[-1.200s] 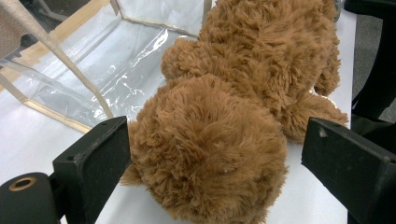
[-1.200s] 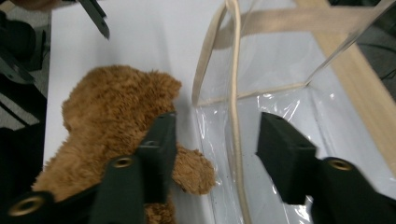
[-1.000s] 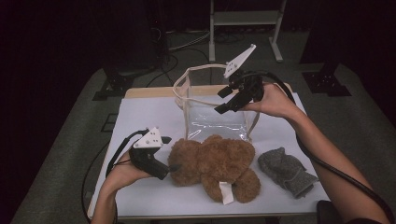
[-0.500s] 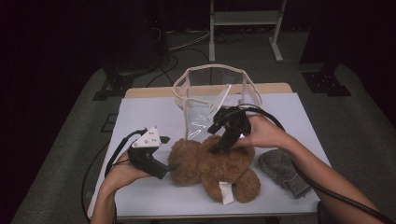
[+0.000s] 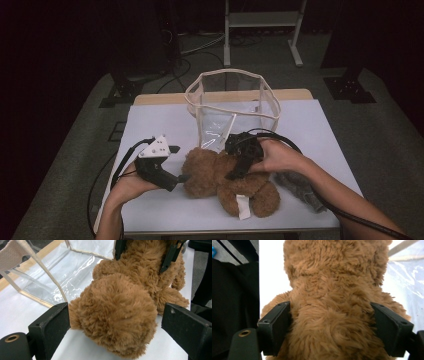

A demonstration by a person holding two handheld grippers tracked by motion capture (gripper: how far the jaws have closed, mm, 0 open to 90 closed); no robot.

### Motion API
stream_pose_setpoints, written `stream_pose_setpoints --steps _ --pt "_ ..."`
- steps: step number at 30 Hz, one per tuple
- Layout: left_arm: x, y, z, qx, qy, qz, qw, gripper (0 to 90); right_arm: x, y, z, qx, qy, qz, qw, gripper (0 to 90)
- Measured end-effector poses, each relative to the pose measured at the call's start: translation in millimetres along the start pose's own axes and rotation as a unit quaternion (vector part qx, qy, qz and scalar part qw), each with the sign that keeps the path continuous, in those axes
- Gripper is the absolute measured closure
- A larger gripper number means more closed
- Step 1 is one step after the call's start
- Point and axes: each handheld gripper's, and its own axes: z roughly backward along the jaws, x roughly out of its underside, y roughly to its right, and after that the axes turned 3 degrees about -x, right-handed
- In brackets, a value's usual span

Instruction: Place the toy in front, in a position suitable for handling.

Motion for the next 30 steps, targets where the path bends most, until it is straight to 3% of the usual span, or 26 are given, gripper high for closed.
stream_pose_setpoints --steps 6,10,16,24,30 --pt "0.5 0.0 -1.2 0.001 -0.001 0.001 1.0 7.3 13.3 4.1 -5.6 -0.002 -0.002 -0.015 0.9999 17.7" --pt "0.9 -0.1 -1.5 0.002 -0.002 0.003 1.0 7.3 22.5 3.5 -7.8 -0.003 0.016 -0.02 0.9997 17.9" --pt "0.5 0.4 -1.5 0.003 -0.004 -0.002 1.0 7.3 33.8 2.6 -15.4 -0.001 0.023 -0.018 0.9996 23.2" --pt "3.1 -0.5 -3.7 0.005 -0.001 0.008 1.0 7.3 45.3 1.0 -19.6 0.011 0.031 -0.013 0.9994 41.9" --pt "5.5 -3.2 -3.6 0.005 -0.002 0.011 0.9999 7.3 43.9 -2.1 -15.4 0.016 0.029 -0.005 0.9994 55.6"
